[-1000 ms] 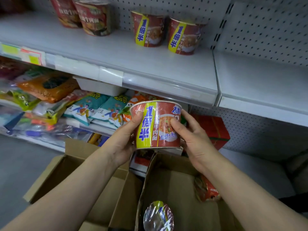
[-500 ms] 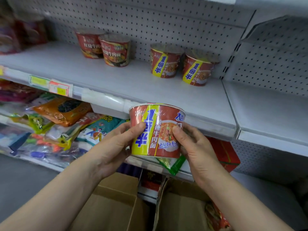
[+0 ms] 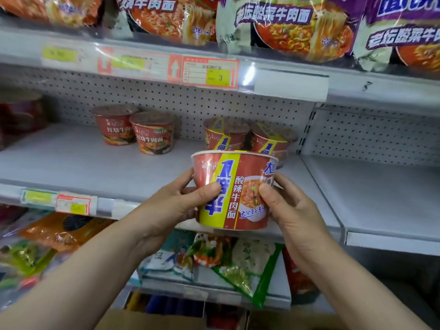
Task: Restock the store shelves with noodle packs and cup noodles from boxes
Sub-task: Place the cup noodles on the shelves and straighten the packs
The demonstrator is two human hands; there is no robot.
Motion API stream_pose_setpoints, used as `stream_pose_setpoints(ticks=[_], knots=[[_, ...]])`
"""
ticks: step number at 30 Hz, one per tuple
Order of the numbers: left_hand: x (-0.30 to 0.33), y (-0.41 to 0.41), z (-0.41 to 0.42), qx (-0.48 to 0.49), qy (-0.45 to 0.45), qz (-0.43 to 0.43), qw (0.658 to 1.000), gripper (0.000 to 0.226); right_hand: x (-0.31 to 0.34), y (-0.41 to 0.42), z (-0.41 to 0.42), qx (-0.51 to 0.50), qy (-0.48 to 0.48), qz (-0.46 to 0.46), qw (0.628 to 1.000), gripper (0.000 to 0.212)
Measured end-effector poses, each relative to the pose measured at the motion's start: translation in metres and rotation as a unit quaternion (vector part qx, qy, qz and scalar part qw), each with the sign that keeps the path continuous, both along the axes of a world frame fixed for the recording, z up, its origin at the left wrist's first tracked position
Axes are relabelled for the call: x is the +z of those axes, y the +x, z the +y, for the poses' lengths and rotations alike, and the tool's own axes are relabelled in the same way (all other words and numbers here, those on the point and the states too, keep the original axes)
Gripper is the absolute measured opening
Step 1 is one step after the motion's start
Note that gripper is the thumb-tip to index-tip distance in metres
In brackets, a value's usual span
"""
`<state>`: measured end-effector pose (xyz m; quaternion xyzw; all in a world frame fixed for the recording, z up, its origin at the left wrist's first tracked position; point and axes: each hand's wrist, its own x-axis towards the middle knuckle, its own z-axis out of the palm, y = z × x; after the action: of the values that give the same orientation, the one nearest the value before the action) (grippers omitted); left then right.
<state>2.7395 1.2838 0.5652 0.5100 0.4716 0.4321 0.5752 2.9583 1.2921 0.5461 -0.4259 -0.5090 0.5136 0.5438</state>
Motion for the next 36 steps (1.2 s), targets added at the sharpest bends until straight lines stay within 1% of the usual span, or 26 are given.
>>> stream_pose_setpoints(ticks=[1, 4, 5, 8, 10, 15, 18, 21, 25, 27, 31, 34, 36], knots=[[0.000, 0.000, 0.011, -0.007, 0.003, -0.001, 1.000, 0.065, -0.001, 0.001, 0.008, -0.007, 0.004, -0.006, 1.000, 0.071], [-0.001, 0.001, 0.037, -0.018, 0.009, -0.012, 1.000, 0.066, -0.001, 0.004, 0.025, -0.028, 0.010, -0.024, 0.999, 0.093], [-0.003, 0.001, 0.047, -0.024, 0.008, -0.017, 1.000, 0.067, -0.003, 0.005, 0.033, -0.035, 0.012, -0.031, 0.999, 0.092], [-0.009, -0.002, 0.070, -0.028, 0.006, -0.031, 0.999, 0.067, -0.008, 0.005, 0.053, -0.043, 0.018, -0.034, 0.998, 0.079], [-0.014, -0.003, 0.084, -0.026, 0.011, -0.034, 0.999, 0.073, -0.013, 0.004, 0.065, -0.045, 0.020, -0.037, 0.998, 0.077], [-0.027, -0.007, 0.109, -0.013, 0.014, -0.046, 0.999, 0.072, -0.026, -0.002, 0.087, -0.048, 0.017, -0.037, 0.998, 0.082], [-0.033, -0.011, 0.120, -0.006, 0.002, -0.052, 0.999, 0.082, -0.031, -0.006, 0.096, -0.042, 0.023, -0.042, 0.998, 0.084], [-0.037, -0.016, 0.129, -0.005, -0.005, -0.054, 0.999, 0.085, -0.033, -0.011, 0.102, -0.036, 0.030, -0.052, 0.998, 0.088], [-0.041, -0.018, 0.139, -0.006, 0.001, -0.030, 1.000, 0.090, -0.038, -0.015, 0.110, -0.040, 0.030, -0.063, 0.997, 0.089], [-0.044, -0.019, 0.143, -0.008, 0.005, -0.015, 1.000, 0.088, -0.040, -0.016, 0.113, -0.042, 0.027, -0.067, 0.996, 0.085], [-0.049, -0.020, 0.149, -0.006, 0.017, -0.002, 1.000, 0.075, -0.043, -0.021, 0.118, -0.058, 0.019, -0.069, 0.996, 0.077], [-0.055, -0.019, 0.147, 0.003, 0.025, -0.001, 1.000, 0.073, -0.044, -0.025, 0.119, -0.070, 0.010, -0.068, 0.995, 0.068], [-0.056, -0.016, 0.141, 0.020, 0.026, 0.003, 0.999, 0.073, -0.043, -0.027, 0.116, -0.085, 0.003, -0.073, 0.994, 0.067]])
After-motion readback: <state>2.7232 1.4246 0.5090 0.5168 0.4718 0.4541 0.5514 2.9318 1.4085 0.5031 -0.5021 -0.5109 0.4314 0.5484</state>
